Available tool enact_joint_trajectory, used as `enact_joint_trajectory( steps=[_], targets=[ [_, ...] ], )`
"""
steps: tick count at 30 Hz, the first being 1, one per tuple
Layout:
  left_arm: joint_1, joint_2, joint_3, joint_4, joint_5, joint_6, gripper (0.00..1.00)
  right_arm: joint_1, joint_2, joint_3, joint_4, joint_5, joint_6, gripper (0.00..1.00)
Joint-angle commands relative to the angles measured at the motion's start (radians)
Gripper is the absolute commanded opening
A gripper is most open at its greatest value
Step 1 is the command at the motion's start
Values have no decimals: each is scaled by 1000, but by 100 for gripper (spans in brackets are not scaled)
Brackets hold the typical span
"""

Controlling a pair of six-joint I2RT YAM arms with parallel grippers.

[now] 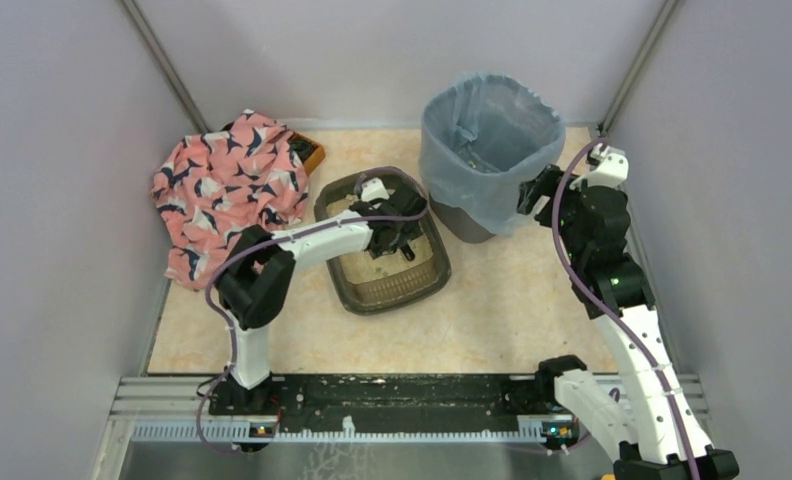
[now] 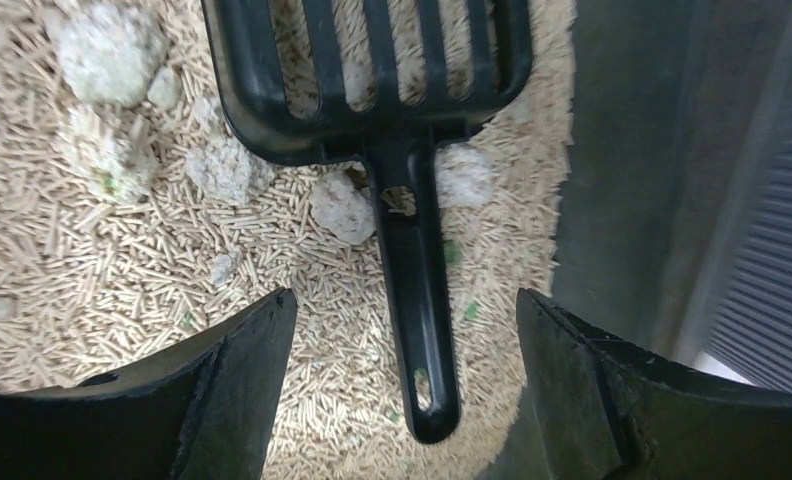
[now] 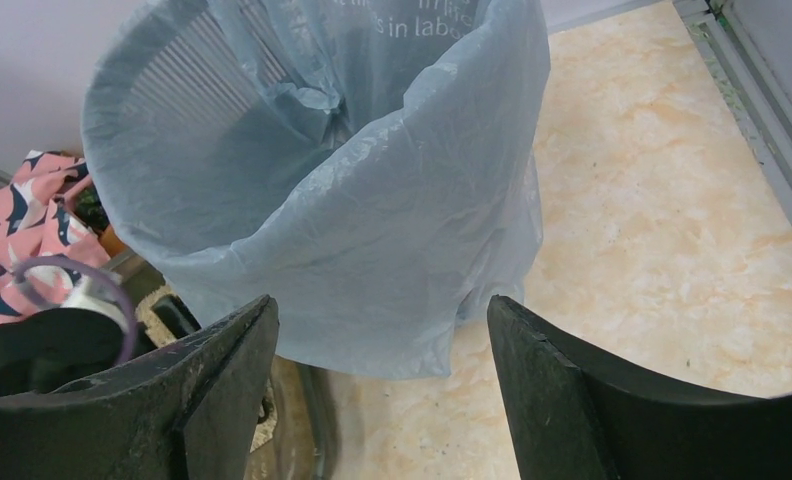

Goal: Clean the litter box

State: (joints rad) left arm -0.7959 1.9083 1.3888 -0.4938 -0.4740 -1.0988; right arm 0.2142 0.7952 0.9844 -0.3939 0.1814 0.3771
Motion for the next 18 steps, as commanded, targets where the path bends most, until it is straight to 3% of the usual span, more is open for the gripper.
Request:
enact_joint_trajectory(
  steps=[1,9,12,18],
  targets=[
    [-8,79,45,-92,-53,-114,85,8,-7,36,22,-30,-14,76],
    [-6,113,50,-71,-61,-116,54,8,-19,18,30,-46,-13,74],
    [-7,108,50,-65,-61,-103,33,9,-15,17,32,-48,-12,74],
    [-6,72,52,-37,-58,-50,7,9,-6,7,41,-50,-10,74]
  ],
)
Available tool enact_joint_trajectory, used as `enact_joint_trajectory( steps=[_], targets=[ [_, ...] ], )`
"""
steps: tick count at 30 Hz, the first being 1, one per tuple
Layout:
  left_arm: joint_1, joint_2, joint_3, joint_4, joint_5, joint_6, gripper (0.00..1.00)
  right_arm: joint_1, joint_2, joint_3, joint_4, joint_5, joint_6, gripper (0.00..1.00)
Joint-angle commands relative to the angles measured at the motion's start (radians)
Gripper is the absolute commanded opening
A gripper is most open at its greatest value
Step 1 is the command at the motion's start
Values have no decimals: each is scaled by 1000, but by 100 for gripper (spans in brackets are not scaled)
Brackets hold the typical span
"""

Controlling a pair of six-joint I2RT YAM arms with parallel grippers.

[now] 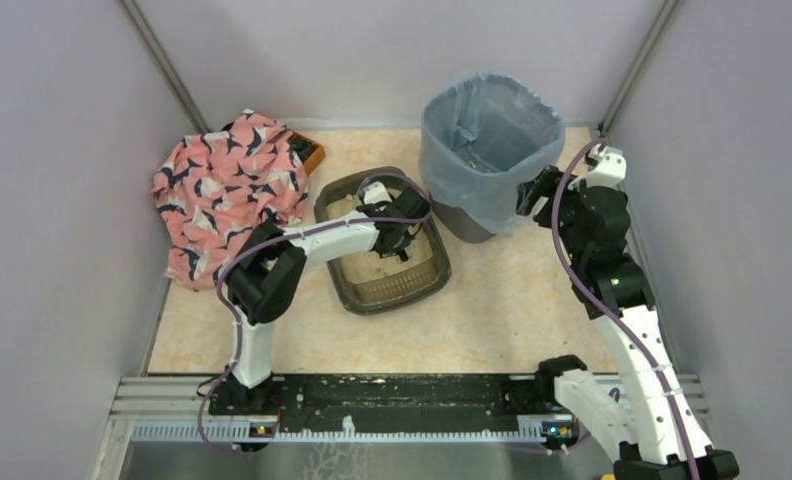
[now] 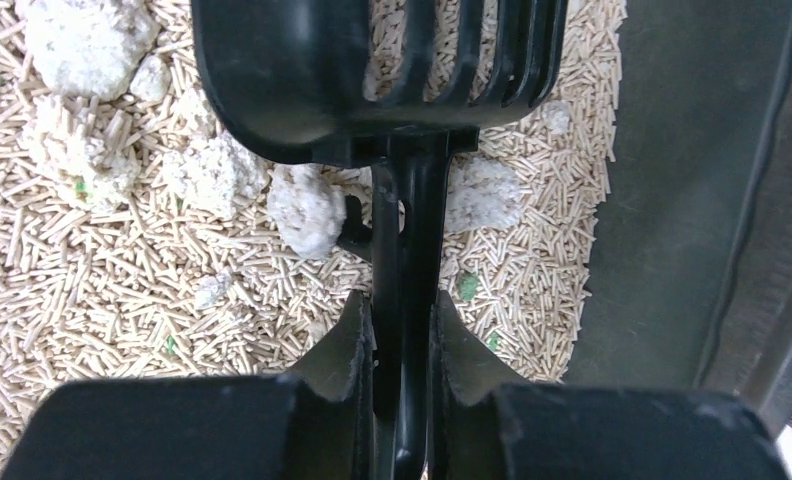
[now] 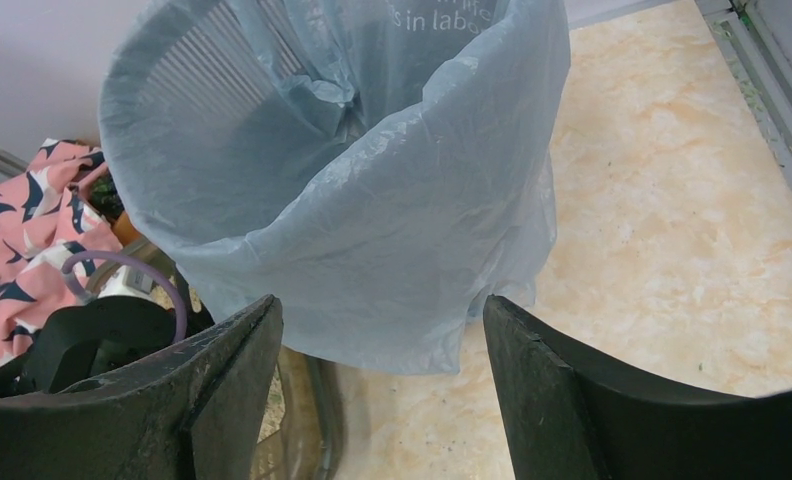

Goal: Clean the litter box

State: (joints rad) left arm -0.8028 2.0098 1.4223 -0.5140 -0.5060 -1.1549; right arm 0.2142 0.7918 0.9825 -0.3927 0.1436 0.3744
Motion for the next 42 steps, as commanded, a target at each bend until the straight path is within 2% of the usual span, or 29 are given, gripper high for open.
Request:
enact_joint_trajectory(
  steps=[1,3,13,17,19,23,26,32,34,38,40,42],
  targets=[
    [0,-40,16,-17,-29,9,3,8,-1,10,41,-14,-7,74],
    [1,-62,12,-20,-26,22,0,9,0,11,41,-14,-8,74],
    [3,-223,-78,-1,64,94,0,10,13,31,53,-29,3,73],
    [16,-263,-163,96,153,127,0,10,20,20,64,-44,12,73],
    [27,-280,-207,146,226,138,3,10,23,16,67,-48,14,73],
    [33,-311,-258,229,319,201,0,20,26,15,70,-44,4,72],
    [33,-347,-287,296,374,305,0,36,31,25,67,-47,-9,62],
    [55,-464,-366,375,425,414,0,87,17,56,59,-4,-48,60],
    [77,-503,-379,366,442,433,0,88,5,52,78,-35,-58,59],
    [132,-581,-417,353,490,472,0,100,39,68,110,-207,-61,54],
    [164,-623,-454,368,516,486,0,137,87,92,101,-258,-73,52],
    [206,-661,-503,411,572,504,0,213,151,124,81,-235,-107,52]
  ],
)
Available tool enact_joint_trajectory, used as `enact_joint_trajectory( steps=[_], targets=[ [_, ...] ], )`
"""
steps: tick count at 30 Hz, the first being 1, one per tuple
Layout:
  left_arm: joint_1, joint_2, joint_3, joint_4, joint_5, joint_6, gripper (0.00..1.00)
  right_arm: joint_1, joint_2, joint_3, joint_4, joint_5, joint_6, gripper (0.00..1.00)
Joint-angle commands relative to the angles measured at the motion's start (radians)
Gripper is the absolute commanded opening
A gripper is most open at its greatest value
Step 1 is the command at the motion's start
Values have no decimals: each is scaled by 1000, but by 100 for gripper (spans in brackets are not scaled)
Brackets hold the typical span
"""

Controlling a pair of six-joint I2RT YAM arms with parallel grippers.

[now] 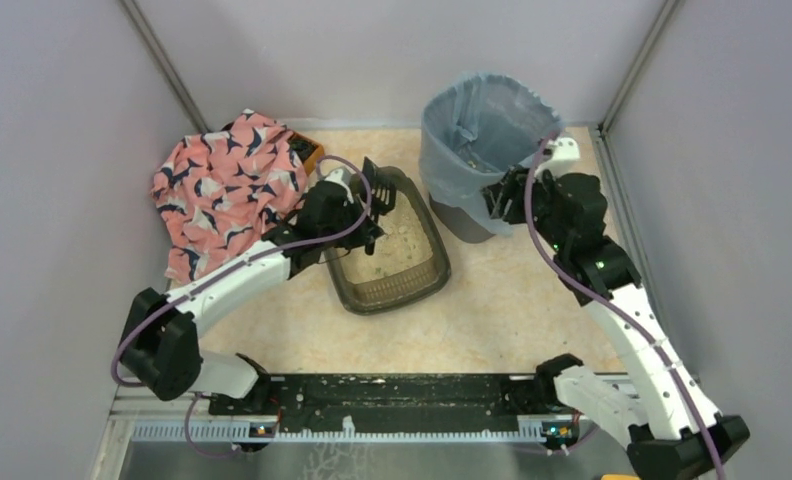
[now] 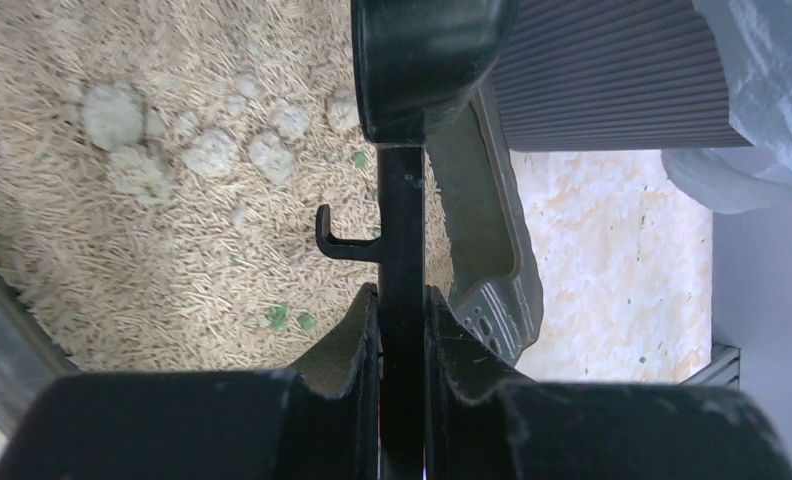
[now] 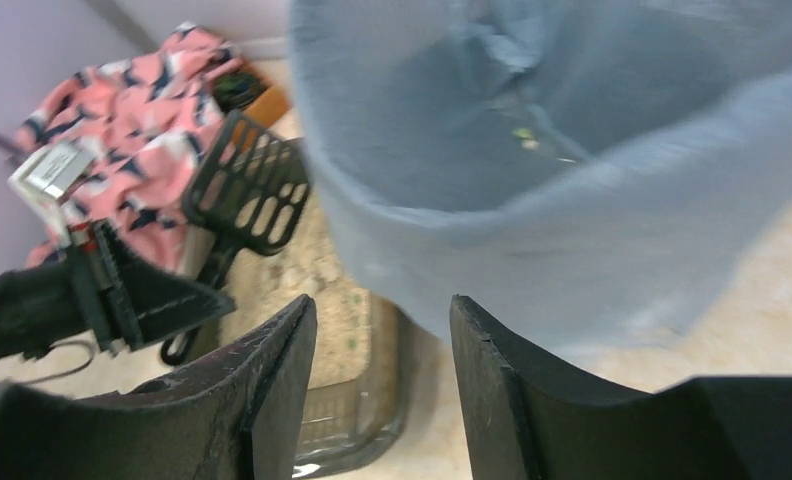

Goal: Clean the litter box

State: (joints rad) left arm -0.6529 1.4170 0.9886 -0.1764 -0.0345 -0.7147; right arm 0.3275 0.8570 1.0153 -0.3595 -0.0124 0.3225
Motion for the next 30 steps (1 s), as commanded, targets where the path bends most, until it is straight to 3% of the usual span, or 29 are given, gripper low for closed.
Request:
enact_joint_trajectory(
  steps=[1,7,14,20,22,26,27,30],
  targets=[
    [71,-84,-91,95,122,71,0,149,111,109,39,-44,-76,53],
    [75,-67,-66,15,16,153,0,364,298,274,-11,106,-140,54],
    [60,34,-60,51,-97,229,0,410,639,669,-186,243,-148,55],
    [62,-37,-140,146,-111,276,0,407,949,1046,-333,308,-114,57],
    [56,-70,-163,156,-137,296,0,400,1067,1199,-412,293,-89,62],
    [3,-91,-188,151,-314,356,0,393,1359,1720,-652,264,-69,71],
    [-1,-86,-195,162,-337,366,0,393,1403,1775,-679,262,-64,75],
    [-5,-72,-240,248,-363,399,0,393,1353,1595,-596,253,-53,78]
  ],
)
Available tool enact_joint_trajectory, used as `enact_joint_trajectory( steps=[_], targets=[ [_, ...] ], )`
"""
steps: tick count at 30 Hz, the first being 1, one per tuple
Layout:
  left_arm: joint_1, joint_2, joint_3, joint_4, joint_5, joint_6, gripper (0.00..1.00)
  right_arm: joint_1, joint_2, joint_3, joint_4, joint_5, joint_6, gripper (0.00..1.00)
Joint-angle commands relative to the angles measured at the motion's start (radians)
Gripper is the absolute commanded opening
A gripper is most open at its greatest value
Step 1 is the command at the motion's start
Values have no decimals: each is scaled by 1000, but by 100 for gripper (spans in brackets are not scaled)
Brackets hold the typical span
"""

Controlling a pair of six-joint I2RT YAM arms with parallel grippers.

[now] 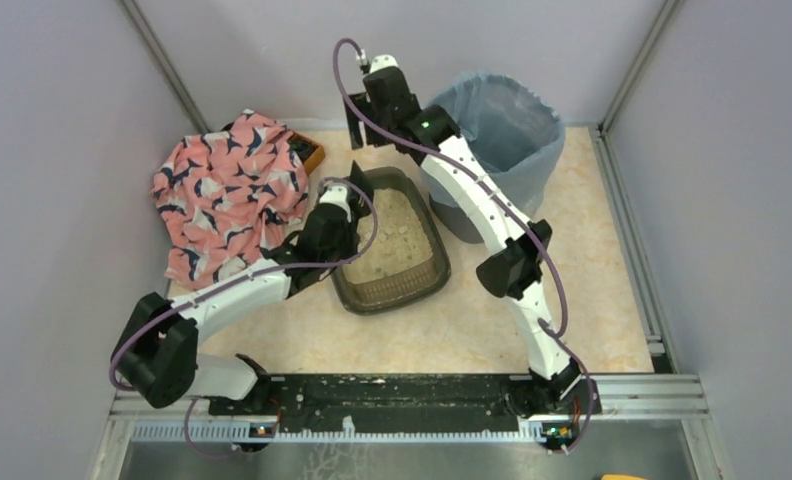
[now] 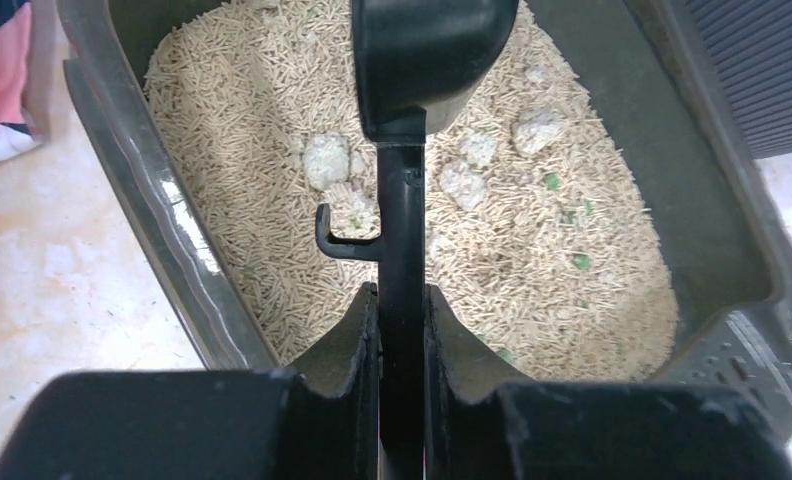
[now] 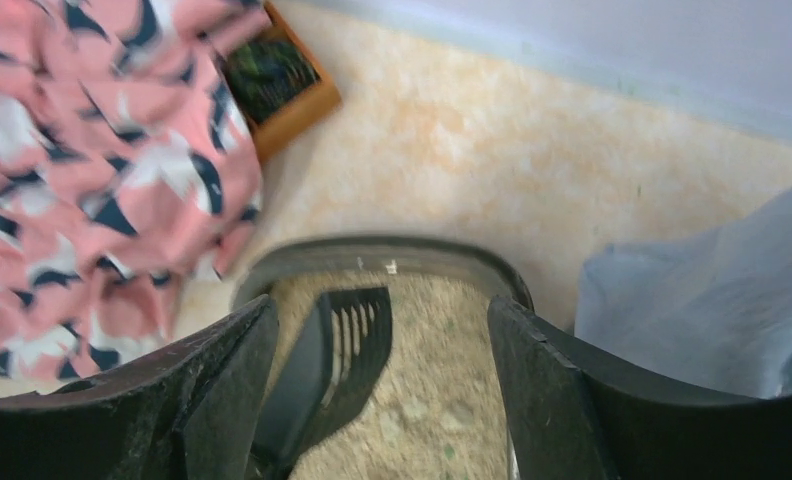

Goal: Clean the litter box

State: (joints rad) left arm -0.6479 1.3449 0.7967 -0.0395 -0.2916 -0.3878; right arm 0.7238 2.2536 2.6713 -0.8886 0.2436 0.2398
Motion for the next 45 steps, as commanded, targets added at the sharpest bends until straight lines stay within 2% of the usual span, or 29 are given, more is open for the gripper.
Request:
enact_joint_trajectory(
  steps=[1,3,7,13,18,27,32,40,45],
  targets=[
    [-11,4,-63,146,-105,86,0,-3,-79,-151,-1,-5,36,78],
    [-17,10,-91,206,-106,110,0,-3,-124,-251,37,-1,49,78],
    [-29,50,-110,294,-118,182,0,0,-119,-273,13,-8,61,78],
    [-48,157,-67,340,-149,248,0,28,-141,-309,52,-6,58,78],
    [-58,218,-23,327,-161,254,0,32,-207,-441,126,-5,55,77],
    [-97,154,-2,329,-203,270,0,34,-189,-517,168,-49,65,75],
    [-151,109,-51,381,-242,320,0,34,-151,-470,158,-68,80,72],
    [-184,74,-119,421,-295,330,0,33,-140,-486,145,-51,90,47],
    [-186,99,-126,428,-348,332,0,32,-142,-480,131,-39,92,9]
  ],
)
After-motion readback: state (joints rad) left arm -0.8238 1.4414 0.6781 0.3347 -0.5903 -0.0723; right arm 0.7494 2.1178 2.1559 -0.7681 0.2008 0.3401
